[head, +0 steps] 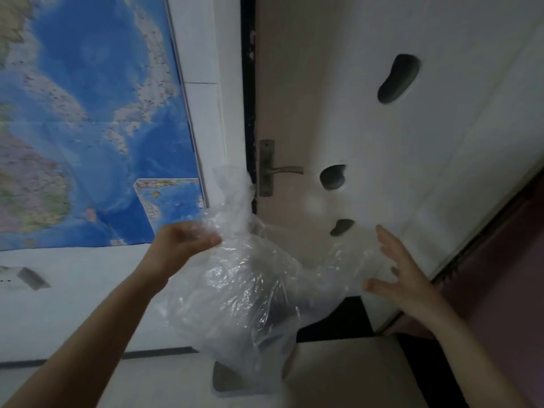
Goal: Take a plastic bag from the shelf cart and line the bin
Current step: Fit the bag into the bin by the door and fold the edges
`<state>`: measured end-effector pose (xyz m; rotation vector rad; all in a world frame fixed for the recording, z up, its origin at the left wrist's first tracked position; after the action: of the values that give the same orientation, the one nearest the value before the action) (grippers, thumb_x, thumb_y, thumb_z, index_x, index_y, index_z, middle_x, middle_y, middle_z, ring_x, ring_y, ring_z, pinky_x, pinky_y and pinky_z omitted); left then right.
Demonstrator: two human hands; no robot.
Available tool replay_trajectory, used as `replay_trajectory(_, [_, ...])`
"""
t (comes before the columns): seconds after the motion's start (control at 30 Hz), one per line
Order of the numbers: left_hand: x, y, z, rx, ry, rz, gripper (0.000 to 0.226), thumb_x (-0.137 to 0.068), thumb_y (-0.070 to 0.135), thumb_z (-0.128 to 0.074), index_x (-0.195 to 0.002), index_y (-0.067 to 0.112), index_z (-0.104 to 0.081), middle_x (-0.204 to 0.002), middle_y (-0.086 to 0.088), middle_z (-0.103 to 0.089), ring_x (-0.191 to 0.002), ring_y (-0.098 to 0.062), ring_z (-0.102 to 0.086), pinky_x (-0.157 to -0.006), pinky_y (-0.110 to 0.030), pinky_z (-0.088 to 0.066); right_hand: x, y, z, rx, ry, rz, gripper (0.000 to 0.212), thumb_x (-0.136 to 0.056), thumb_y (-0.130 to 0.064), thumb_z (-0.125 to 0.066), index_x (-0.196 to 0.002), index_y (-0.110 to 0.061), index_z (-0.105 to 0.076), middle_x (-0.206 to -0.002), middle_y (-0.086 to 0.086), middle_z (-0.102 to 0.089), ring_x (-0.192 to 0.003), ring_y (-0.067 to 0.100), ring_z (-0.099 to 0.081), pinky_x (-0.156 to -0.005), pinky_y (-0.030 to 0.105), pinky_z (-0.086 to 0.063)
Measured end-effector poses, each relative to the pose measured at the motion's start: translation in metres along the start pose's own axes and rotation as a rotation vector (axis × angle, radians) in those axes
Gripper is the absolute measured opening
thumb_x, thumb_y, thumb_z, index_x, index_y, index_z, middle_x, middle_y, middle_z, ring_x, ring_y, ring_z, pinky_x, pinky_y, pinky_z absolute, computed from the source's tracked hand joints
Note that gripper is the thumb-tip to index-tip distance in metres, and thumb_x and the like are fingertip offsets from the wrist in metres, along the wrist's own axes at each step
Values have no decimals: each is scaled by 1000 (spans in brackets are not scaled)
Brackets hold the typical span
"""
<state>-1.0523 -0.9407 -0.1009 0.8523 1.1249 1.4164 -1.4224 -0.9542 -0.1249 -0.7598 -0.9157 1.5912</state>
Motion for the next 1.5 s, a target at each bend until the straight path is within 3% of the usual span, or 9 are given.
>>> replay_trajectory(0.13, [0,-23,6,149,10,101,35,-63,28,-75,-84,1,-70,-75,-10,-72,-65,-15,-68,-58,-22,-55,-9,44,-37,-213,-17,-254,115,-65,-27,-80,-146,-32,2,-152,3,-23,-135,17,-28,-110,37,-29])
replay_trajectory(0.23, [4,-39,11,207,9,131,39,-65,25,-75,-88,-5,-66,-74,-8,-71,-65,-14,-69,-53,-18,-54,-16,38,-74,-454,-104,-263,101,-67,-19,-78,-145,-25,-15,-142,5,-45,-125,22,-49,-101,37,-45])
replay_trajectory(0.4, [19,-70,27,225,2,176,35,-65,29,-81,-89,7,-71,-85,-9,-75,-79,-22,-72,-58,-21,-55,-35,18,-97,-439,6,-220,50,-66,-19,-82,-107,-26,-54,-99,-10,-67,-82,-1,-66,-61,11,-50])
replay_trajectory(0.57, [33,-100,40,347,3,206,38,-72,27,-74,-108,18,-67,-105,-7,-73,-93,-24,-70,-69,-26,-58,-52,25,-113,-325,42,-217,21,-67,1,-73,-66,-19,-65,-52,-13,-66,-53,0,-63,-44,11,-46])
replay_trajectory(0.7, [39,-138,46,228,157,246,29,-71,34,-70,-93,15,-73,-88,-4,-76,-80,-15,-70,-69,-22,-55,-65,54,-132,-232,31,-286,3,-73,-5,-72,-72,-5,-69,-68,17,-68,-66,24,-63,-58,33,-53])
replay_trajectory(0.9, [42,-230,21,258,171,397,28,-68,26,-74,-82,2,-71,-71,-2,-66,-65,-9,-58,-59,-19,-45,-81,124,-172,-163,-70,-376,10,-79,-6,-69,-82,-16,-67,-70,-5,-64,-66,9,-62,-53,17,-47])
replay_trajectory(1.1, [48,-329,-3,265,230,505,15,-74,20,-73,-81,8,-73,-74,0,-72,-71,-12,-65,-67,-21,-52,-83,184,-239,-333,-396,-394,71,-63,-1,-81,-120,-25,-47,-107,-9,-60,-86,-3,-64,-59,14,-53])
replay_trajectory(1.27, [58,-382,-19,288,234,530,11,-70,22,-72,-76,13,-73,-75,1,-76,-74,-12,-68,-68,-16,-55,-92,210,-261,-211,-396,-361,111,-44,-59,-78,-140,-35,-28,-128,-8,-52,-115,10,-52,-88,31,-51])
replay_trajectory(1.5, [46,-431,-41,266,147,547,18,-67,15,-77,-71,2,-64,-80,-10,-59,-77,-17,-55,-74,-27,-44,-114,255,-310,-8,-239,-307,44,-67,-35,-80,-107,-26,-64,-86,-10,-63,-85,13,-63,-75,30,-50])
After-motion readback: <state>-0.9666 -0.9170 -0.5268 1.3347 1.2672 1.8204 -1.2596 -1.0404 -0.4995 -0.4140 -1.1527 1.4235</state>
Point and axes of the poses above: each hand's wrist, its own x-axis away from the middle knuckle, its own z-axis out of the back of the hand, y = z × x, the point moved 9 cm from there along -x, towards the middle knuckle
